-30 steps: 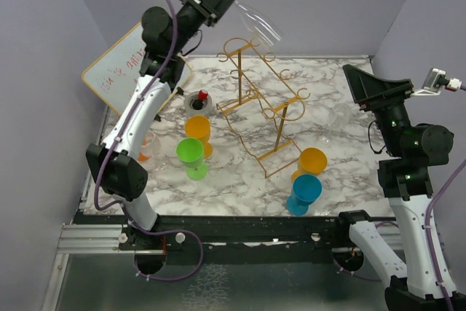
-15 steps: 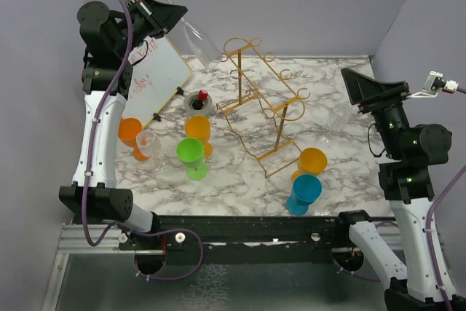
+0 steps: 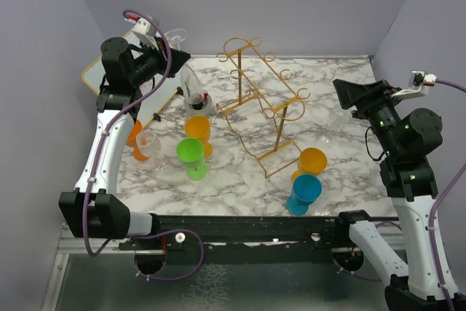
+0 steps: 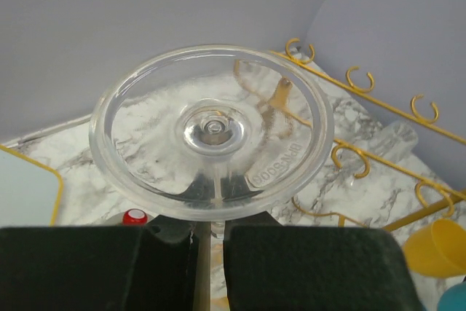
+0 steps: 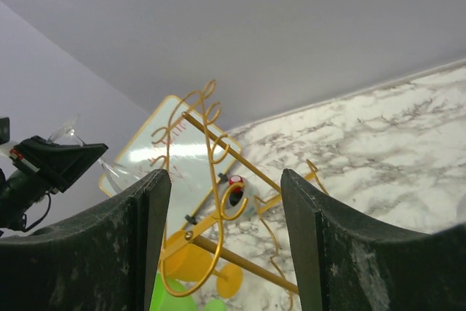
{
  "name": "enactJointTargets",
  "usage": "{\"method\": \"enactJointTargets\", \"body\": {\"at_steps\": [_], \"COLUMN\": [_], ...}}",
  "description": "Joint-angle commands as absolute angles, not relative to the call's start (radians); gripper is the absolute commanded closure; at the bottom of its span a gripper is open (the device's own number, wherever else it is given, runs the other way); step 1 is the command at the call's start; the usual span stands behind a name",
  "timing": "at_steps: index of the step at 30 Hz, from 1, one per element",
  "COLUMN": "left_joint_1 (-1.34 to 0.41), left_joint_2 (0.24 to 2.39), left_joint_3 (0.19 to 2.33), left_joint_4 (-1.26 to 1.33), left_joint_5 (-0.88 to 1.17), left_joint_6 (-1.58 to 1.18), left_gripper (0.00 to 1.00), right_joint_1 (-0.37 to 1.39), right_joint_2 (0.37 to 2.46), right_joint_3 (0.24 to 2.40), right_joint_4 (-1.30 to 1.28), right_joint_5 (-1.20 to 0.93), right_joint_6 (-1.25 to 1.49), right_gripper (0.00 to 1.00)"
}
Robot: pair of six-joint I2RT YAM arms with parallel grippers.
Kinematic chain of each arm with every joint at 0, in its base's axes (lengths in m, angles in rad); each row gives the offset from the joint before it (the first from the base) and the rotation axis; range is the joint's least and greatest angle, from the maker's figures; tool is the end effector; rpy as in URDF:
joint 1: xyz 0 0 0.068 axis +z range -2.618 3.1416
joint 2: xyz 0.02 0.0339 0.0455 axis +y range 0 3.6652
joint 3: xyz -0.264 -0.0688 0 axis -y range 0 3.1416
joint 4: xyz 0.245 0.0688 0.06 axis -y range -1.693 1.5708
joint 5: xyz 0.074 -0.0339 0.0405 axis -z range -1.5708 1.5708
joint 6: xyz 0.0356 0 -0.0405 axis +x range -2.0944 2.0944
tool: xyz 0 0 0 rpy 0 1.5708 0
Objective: Place the wine glass upside down on the wine glass rack
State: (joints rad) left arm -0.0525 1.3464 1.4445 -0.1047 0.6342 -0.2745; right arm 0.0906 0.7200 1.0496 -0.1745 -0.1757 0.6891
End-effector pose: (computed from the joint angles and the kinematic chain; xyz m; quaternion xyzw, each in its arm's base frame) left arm 0.3004 -0.0369 0.4539 0.1437 0.6943 -0.3273 0.6247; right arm 0.1405 0.0190 0.4405 0.1272 0.6386 0.3404 0.6784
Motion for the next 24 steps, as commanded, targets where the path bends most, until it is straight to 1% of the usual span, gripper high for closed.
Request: {"method": "enactJointTargets", "body": {"at_steps": [1, 4, 13, 16, 24], "left_joint_1": [-0.053, -0.057, -0.084, -0.121, -0.19], "left_joint_2": [1.295, 1.29, 1.414, 1.447, 1.512], "left_joint_3": [1.29, 1.254, 1.319, 1.343, 1.378], "left_joint_4": [0.229, 0.267, 0.19, 0.124, 0.058], "left_joint_5": [0.789, 0.821, 0.942, 0.938, 0.857], "left_joint_6": [-0.145, -0.093, -0.029, 0.047, 0.17], "left_gripper": [1.0, 1.0, 1.0, 1.0, 1.0], "right_joint_1": [0.092, 0.091, 0.091, 0.092, 0.092], "right_joint_2": [0.736, 0.733, 0.757, 0.757, 0.762], "right_joint_3": [1.085, 1.078, 1.058, 1.056, 1.061], "right_joint_4": [-0.314, -0.326, -0.307, -0.309, -0.316], "right_joint_5": [-0.158, -0.142, -0.171, -0.17, -0.174], "right_joint_6": [0.602, 0.596, 0.615, 0.615, 0.614], "right_gripper": [0.33, 0.33, 0.33, 0.33, 0.34]}}
